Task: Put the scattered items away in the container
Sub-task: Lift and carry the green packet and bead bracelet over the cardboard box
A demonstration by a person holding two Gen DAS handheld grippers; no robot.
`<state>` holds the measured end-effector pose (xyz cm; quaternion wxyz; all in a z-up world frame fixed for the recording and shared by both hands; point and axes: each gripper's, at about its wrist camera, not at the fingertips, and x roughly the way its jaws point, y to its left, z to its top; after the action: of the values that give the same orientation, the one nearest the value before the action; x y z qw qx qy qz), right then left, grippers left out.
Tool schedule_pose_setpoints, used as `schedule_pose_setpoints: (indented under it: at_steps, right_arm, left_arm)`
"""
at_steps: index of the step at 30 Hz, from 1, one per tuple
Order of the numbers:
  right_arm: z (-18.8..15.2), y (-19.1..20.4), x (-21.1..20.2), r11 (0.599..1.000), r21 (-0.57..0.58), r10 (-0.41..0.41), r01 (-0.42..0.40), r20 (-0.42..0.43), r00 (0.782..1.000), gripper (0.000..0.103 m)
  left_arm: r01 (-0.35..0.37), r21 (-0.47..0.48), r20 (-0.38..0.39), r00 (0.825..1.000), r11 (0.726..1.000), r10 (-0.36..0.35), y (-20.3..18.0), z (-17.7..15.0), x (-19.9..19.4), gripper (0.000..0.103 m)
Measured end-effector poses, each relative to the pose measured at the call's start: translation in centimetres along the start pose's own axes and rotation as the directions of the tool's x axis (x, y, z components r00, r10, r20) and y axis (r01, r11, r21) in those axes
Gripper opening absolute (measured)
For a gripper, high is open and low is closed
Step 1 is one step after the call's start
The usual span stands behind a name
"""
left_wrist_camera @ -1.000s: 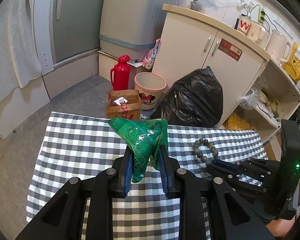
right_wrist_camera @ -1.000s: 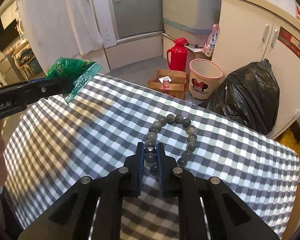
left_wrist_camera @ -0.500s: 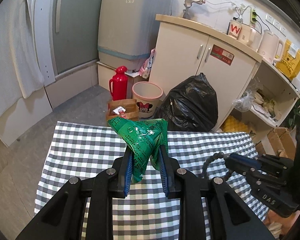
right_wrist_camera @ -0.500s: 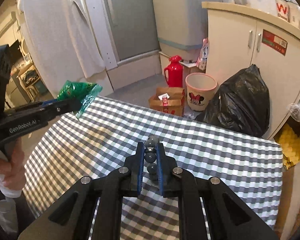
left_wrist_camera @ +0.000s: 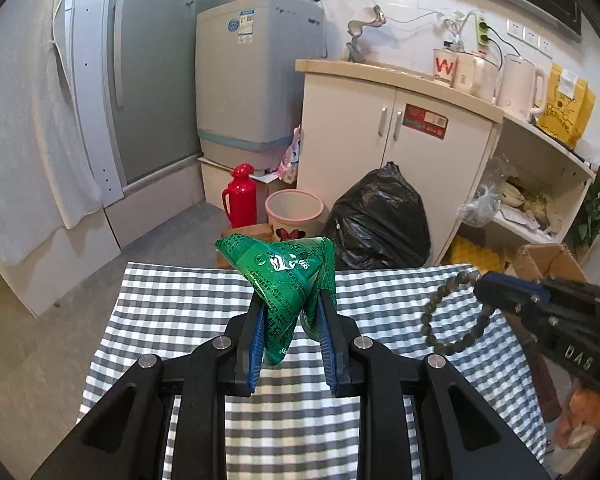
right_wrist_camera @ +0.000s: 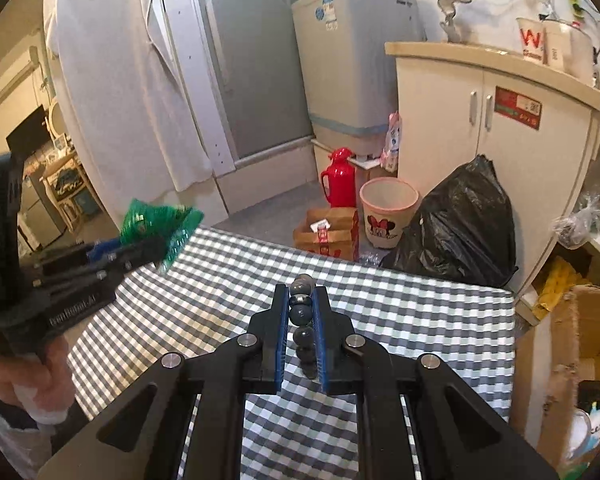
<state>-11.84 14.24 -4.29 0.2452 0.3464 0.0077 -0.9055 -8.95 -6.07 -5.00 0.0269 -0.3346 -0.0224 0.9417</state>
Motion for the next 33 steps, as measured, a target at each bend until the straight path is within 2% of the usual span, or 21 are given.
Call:
schedule_pose_setpoints:
  at_steps: [19,27,33]
  right_arm:
    - [0.0,-1.1,-8.6,1.000,0.013,-0.011,0.009,0.133,0.991,0.011]
    - [0.3,-2.5,-10.6,1.000,0.015,-0.025,0.023,0.158,0.987,0.011]
    - [0.1,-3.8,-12.4,0.997,0.028,-0.078,0.074,0.186,0.979,0.011]
  left_arm:
    - [0.014,0.031,0.062,0.998,0.999,-0.016,-5.8,0.8,-5.8,0.024]
    - [0.032,0.024,0.070,0.997,0.999,-0.033,-7.3,1.5,-6.0,0.024]
    - [0.059,0.039,0.067,0.996,0.997,-0.062,-9.2,1.8,-5.6,0.024]
